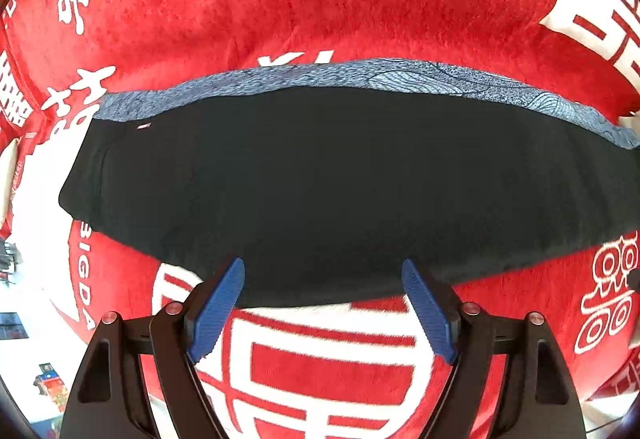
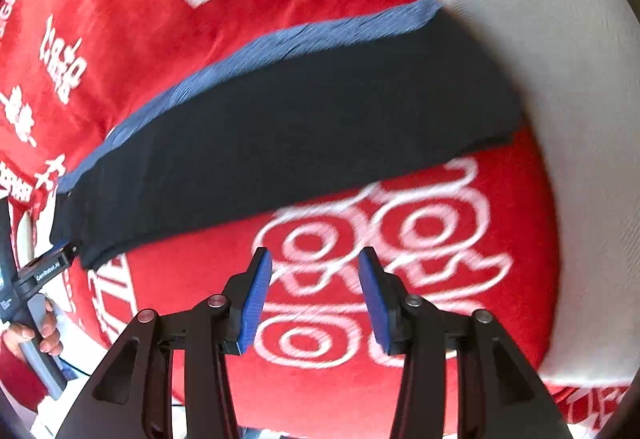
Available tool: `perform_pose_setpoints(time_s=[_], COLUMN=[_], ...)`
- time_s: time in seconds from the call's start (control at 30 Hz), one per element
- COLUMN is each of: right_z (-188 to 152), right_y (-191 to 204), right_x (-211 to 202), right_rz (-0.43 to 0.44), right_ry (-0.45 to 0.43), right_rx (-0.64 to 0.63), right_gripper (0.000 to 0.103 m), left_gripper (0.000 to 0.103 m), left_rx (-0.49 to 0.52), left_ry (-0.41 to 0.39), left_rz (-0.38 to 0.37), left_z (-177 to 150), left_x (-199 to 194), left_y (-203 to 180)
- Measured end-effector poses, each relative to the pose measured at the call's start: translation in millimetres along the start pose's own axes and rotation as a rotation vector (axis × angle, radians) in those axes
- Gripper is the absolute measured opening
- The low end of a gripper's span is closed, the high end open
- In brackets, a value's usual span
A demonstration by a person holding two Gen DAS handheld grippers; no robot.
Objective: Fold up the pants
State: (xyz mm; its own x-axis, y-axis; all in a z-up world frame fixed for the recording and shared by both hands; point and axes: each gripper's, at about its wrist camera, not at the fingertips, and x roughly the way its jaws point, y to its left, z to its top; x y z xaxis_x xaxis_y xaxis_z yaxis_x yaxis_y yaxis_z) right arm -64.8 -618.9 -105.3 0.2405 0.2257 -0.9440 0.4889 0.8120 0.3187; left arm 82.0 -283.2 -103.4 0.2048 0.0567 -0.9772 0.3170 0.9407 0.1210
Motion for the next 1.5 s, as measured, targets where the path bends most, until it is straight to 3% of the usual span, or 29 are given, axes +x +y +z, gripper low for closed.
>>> perform_pose_setpoints(time_s=[0.3,0.53,0.73,1.17,1.23,1.27,1.5], right_z=[-26.1,-36.6,-37.1,-27.8,-26.2,-24.6,-39.7], right_y=[93.1,188.6,252.7,253.4,249.2,247.6,249.8], right_x=[34.7,66.9,106.8,143.5,145.0,144.4,133.7], right_rz=[0.122,0.3,0.411,0.465,0.481,0.47,0.379], right_ry=[0.035,0.036,0.062,0.016,0.021,0.017,0.003], right_rx=[0.033,0.044,0.055,0.198,0.242,0.258,0.224], right_gripper=[0.049,0.049,0.049,0.049,0.039,0.009,0.007], left_gripper=[0.082,0.082,0.082,0.082,0.082,0.082,0.083], left_rx=[-0.014,-0.014,0.008,0.054,0.069,0.08,0.211], left_ry=[-0.03,-0.047,-0.052,-0.091,-0.094,-0.096,-0.072], left_rz=[0.001,0.027,0.024,-0.062,-0.073,-0.077,-0.059], left_z=[-10.9,-10.4,-12.3,4.6,7.9,8.7,-14.9], left_x=[-5.9,1.3,18.7,42.0,43.5,44.1,54.1], left_y=[70.7,129.9,151.2,136.7,128.9,124.7,93.2])
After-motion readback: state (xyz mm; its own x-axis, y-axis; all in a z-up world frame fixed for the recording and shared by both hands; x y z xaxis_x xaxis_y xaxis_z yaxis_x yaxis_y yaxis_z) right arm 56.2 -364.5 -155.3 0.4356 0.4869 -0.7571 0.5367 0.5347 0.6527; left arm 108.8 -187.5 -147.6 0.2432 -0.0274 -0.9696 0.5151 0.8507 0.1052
